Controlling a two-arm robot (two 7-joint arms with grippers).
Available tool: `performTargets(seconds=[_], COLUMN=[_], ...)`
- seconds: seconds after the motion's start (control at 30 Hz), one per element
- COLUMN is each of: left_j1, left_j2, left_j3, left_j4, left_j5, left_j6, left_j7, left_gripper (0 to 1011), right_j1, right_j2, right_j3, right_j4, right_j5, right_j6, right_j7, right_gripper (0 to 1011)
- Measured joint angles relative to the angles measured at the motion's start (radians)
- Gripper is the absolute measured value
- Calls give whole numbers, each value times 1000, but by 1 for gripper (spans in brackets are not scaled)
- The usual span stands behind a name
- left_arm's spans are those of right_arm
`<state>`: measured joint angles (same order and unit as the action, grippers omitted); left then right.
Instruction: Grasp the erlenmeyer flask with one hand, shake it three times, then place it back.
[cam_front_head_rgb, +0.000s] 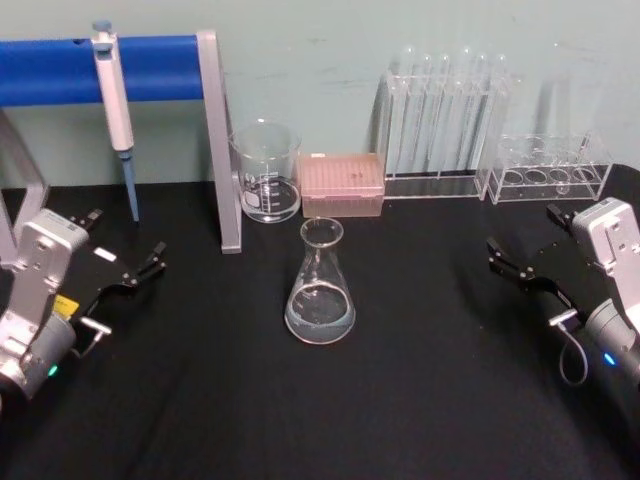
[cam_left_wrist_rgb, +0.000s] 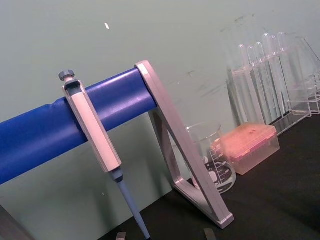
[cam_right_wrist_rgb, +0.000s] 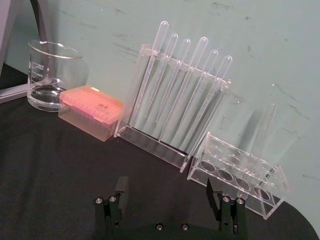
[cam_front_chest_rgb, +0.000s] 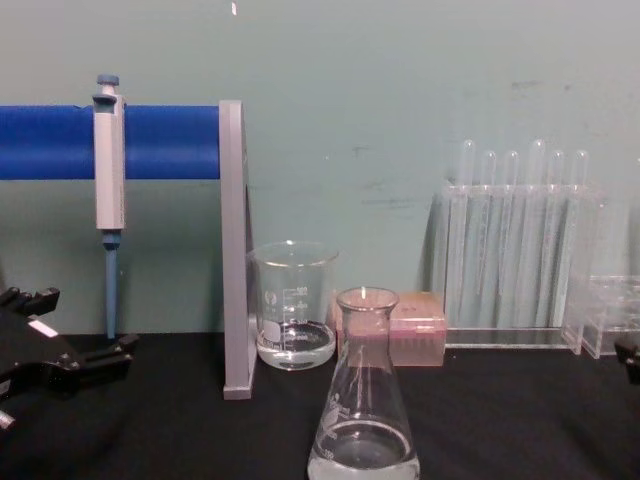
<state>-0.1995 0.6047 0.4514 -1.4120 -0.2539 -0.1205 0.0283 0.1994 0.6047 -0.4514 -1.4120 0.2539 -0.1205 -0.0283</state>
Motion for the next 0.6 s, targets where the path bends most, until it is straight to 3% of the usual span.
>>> performTargets(seconds=[0.33, 0.5, 0.6], left_j1=[0, 0, 0], left_j2=[0, 0, 0], left_j3=[0, 0, 0], left_j4=[0, 0, 0], left_j5=[0, 0, 0], left_j6=[0, 0, 0], left_j7=[0, 0, 0], left_gripper=[1001, 1001, 1001], right_j1=[-2, -17, -32], right_j2=[0, 1, 5], right_j3=[7, 30, 49], right_j4=[0, -17, -38], right_j5=[4, 48, 96], right_j6=[-1, -1, 9], right_j7=[10, 65, 115], right_gripper=[1000, 1000, 1000])
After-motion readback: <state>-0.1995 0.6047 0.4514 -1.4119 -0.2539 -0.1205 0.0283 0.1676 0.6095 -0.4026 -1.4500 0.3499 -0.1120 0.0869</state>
